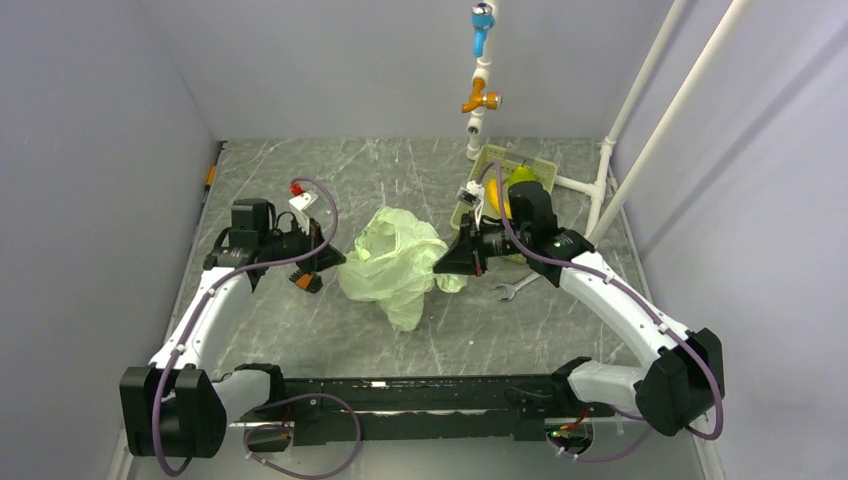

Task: Place the fake fruits into the plastic bag and tie a complex knot

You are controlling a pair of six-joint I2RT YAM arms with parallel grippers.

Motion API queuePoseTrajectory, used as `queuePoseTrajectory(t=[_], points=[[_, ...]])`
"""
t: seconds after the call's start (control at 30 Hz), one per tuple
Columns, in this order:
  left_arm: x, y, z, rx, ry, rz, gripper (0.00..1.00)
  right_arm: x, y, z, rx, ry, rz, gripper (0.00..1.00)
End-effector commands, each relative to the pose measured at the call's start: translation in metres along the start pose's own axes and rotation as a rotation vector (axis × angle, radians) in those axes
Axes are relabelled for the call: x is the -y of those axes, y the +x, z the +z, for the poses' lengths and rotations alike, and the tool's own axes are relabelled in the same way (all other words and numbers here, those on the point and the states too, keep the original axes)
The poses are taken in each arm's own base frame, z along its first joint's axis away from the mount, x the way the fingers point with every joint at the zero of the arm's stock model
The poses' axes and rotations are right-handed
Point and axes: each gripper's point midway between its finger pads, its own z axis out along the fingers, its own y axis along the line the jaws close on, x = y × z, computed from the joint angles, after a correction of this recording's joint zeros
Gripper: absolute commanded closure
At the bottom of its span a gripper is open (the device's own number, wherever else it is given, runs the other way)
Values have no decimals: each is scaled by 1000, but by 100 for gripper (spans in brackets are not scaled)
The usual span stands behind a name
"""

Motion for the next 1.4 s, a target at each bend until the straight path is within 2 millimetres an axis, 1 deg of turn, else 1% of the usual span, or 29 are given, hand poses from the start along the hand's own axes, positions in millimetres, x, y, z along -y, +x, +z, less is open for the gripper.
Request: queuePoseTrajectory(t=[0.0,0.1,0.13,0.17,0.2,0.27,0.3,0.33,0.4,0.5,0.57,0.63,0.7,0.77,0.83,0.9,0.97,1.0,1.07,1.13,1.27,1.3,1.33,1.37], points=[[11,6,-13,44,45,-109,100,11,-26,-2,11,24,-145,100],[-6,19,-26,102,-44,-265,100,39,-39,6,7,87,-182,100],[-10,24,-29,119,-57,-309,100,54,-42,11,1,122,-172,95],[-15,29,-30,129,-71,-348,100,67,-46,14,-1,160,-165,79],[-19,35,-30,132,-91,-386,100,83,-53,15,3,237,-154,47],[-29,47,-30,137,-134,-453,100,101,-64,11,14,343,-128,3],[-33,53,-29,140,-152,-510,100,106,-65,5,7,401,-109,1],[-36,56,-28,148,-158,-554,100,111,-65,-3,4,459,-96,0],[-45,62,-26,165,-184,-627,100,111,-48,-20,-28,534,-57,0],[-51,60,-26,198,-195,-670,100,89,-9,-35,-34,534,-16,0],[-51,64,-26,192,-196,-697,100,71,25,-33,-40,460,27,0],[-51,67,-25,188,-201,-719,100,58,52,-22,-61,388,91,0],[-52,69,-25,187,-207,-732,100,50,63,-4,-86,346,115,0],[-52,69,-25,187,-207,-739,100,42,67,15,-105,309,107,0],[-52,70,-24,186,-207,-756,100,36,66,33,-95,270,88,0],[-52,71,-24,189,-210,-758,100,35,73,46,-106,250,69,0],[-53,72,-24,190,-215,-762,100,40,89,57,-147,247,61,0],[-53,72,-24,190,-214,-763,100,45,98,61,-171,247,71,0],[-53,71,-24,189,-214,-761,100,56,109,69,-200,264,97,0],[-53,72,-24,186,-215,-760,100,61,116,78,-212,253,113,0],[-55,74,-23,189,-216,-770,100,70,124,98,-196,257,149,0],[-55,74,-23,190,-217,-771,100,72,125,102,-191,258,169,1],[-56,74,-22,189,-218,-776,100,75,124,107,-181,258,184,6],[-56,75,-22,187,-217,-778,100,78,127,110,-184,261,198,13]])
